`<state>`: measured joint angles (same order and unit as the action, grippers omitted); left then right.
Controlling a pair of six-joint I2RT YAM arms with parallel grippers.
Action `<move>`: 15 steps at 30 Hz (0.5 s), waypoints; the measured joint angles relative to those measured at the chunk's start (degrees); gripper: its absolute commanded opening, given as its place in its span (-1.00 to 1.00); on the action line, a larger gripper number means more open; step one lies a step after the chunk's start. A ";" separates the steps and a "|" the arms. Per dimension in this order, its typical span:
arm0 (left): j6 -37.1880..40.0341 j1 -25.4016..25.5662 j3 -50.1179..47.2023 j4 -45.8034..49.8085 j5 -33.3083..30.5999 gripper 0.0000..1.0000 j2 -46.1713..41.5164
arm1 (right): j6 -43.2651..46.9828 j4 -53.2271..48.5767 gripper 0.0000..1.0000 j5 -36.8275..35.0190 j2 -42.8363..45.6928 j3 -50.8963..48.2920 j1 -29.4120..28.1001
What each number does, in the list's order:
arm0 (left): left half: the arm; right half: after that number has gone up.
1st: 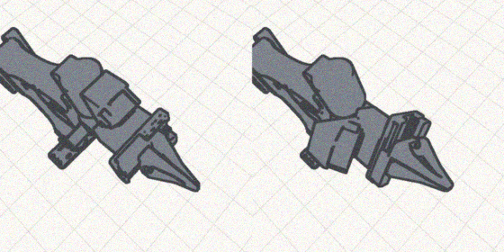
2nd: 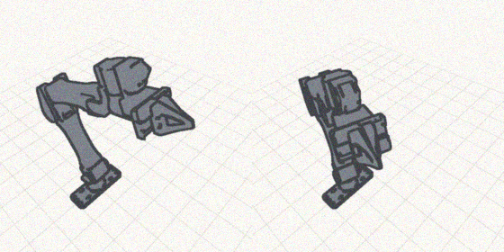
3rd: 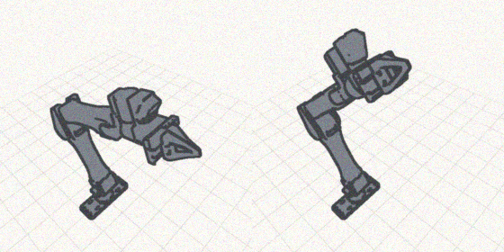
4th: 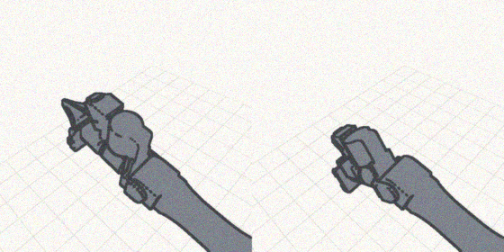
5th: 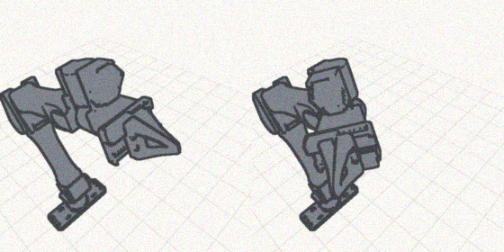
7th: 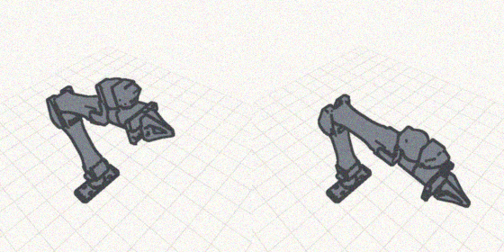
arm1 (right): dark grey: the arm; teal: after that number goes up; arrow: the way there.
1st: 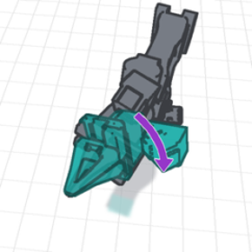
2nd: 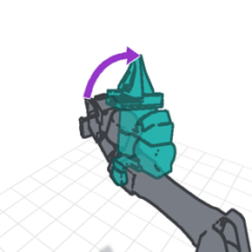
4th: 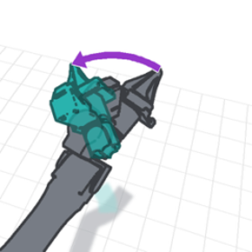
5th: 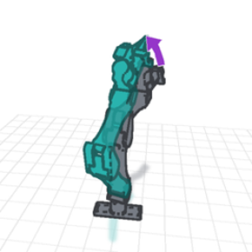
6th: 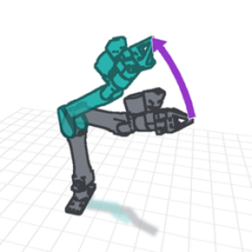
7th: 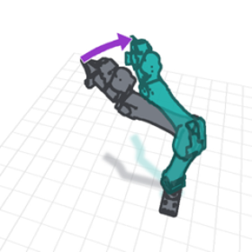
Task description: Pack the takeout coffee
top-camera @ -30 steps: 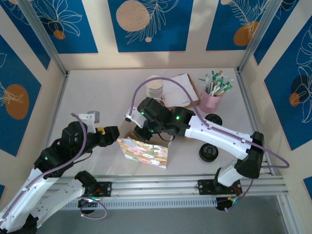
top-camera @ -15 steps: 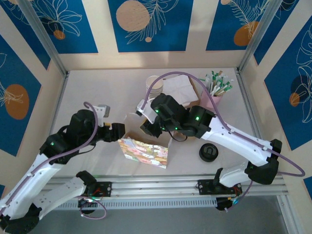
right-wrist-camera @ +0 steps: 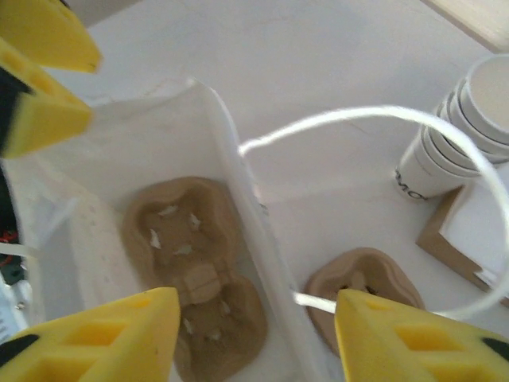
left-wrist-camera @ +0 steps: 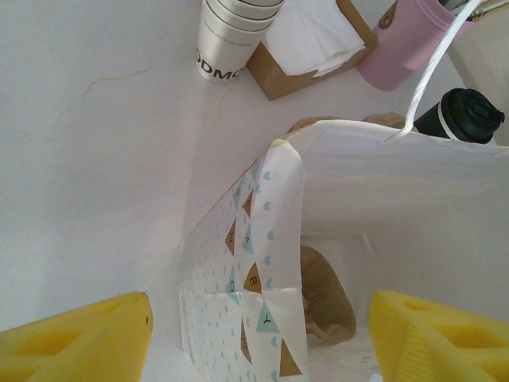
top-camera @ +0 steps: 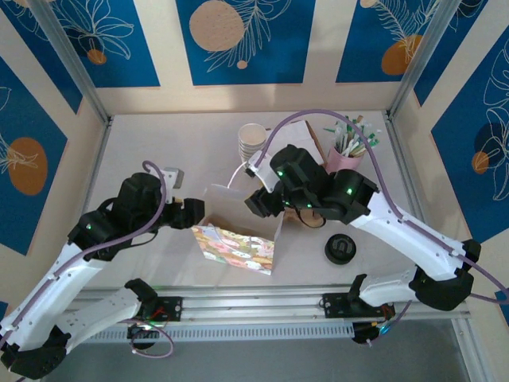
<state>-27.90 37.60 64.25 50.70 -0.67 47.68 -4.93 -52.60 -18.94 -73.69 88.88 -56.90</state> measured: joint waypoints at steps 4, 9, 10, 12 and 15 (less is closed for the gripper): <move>-0.09 0.00 0.00 0.15 -1.03 0.45 -0.94 | 1.18 -2.97 0.46 2.71 -0.85 0.15 2.95; -0.28 0.00 0.00 1.29 -1.64 0.47 -2.40 | 3.04 -5.01 0.55 7.17 -3.23 0.24 4.24; -0.44 0.00 0.00 1.51 -1.84 0.47 -2.64 | 3.45 -5.33 0.56 7.93 -3.91 0.28 4.39; -0.50 0.00 0.00 2.10 -2.27 0.47 -3.19 | 4.13 -5.66 0.57 8.31 -5.16 0.37 4.44; -0.66 0.00 0.00 3.13 -2.93 0.48 -4.07 | 4.74 -6.19 0.57 8.24 -7.23 0.85 4.96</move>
<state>-28.56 37.60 64.25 53.82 -3.60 43.62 -0.19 -58.78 -10.70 -80.93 89.73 -51.94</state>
